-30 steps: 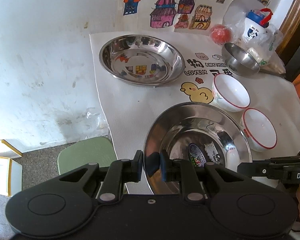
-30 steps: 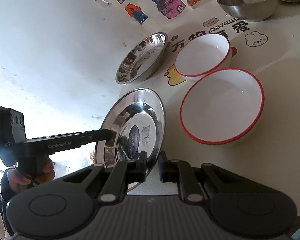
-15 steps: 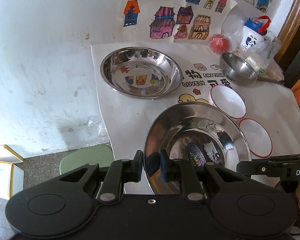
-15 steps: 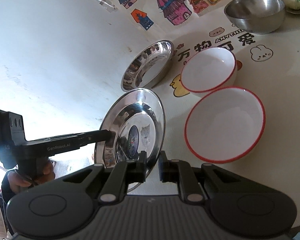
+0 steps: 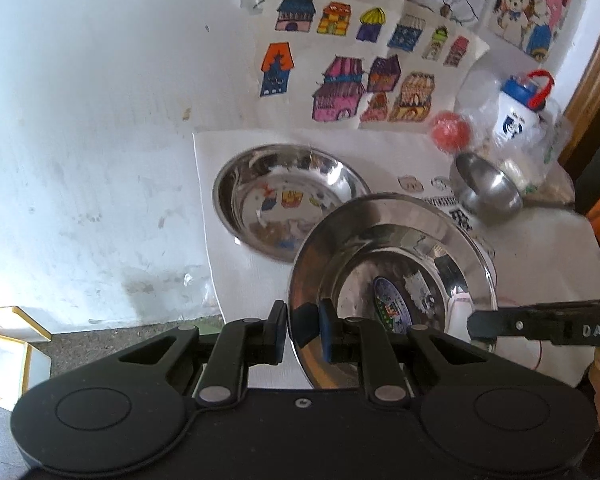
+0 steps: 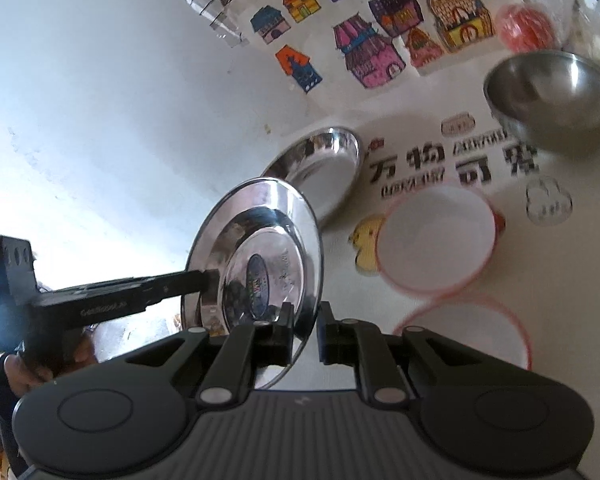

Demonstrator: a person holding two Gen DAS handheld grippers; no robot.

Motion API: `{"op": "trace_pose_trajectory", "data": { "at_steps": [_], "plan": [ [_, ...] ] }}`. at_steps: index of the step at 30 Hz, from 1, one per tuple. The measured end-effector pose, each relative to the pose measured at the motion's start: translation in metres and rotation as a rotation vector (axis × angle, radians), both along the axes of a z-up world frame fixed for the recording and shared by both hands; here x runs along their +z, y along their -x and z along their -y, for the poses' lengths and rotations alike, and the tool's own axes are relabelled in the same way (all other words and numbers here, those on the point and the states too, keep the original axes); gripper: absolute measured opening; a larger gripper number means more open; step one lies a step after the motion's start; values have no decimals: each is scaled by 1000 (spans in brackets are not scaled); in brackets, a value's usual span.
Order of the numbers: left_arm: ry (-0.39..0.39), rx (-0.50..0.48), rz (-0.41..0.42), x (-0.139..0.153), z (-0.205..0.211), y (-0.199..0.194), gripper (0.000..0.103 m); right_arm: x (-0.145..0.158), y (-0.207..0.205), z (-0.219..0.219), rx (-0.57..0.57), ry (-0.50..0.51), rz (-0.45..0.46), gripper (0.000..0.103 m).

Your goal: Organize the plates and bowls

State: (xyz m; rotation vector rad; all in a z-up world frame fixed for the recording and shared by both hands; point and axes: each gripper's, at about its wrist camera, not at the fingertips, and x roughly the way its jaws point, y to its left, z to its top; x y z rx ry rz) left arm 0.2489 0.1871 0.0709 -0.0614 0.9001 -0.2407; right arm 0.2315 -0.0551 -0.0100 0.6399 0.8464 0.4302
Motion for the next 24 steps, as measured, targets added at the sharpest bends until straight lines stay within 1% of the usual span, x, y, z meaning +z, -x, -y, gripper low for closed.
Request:
{"op": "trace_pose_trajectory", "data": {
  "at_steps": [4,11,16,19,24],
  "plan": [
    [4,20,-4,-1,-2,-17,18,-1,-23,3,5,17,-11,12],
    [11,85,-1,0,-9,-59,18,16,-88,-3,24,64,-4,12],
    [7,121,5,3,-13,-91,18,19,-130,-7,34,86,-7,12],
    [-2,134,2,0,-13,-104,18,16,-149,-9,34,103,-8,12],
    [-8,161,-11,-7,-16,-119,18,10,-167,-14,51,124,-22,13]
  ]
}}
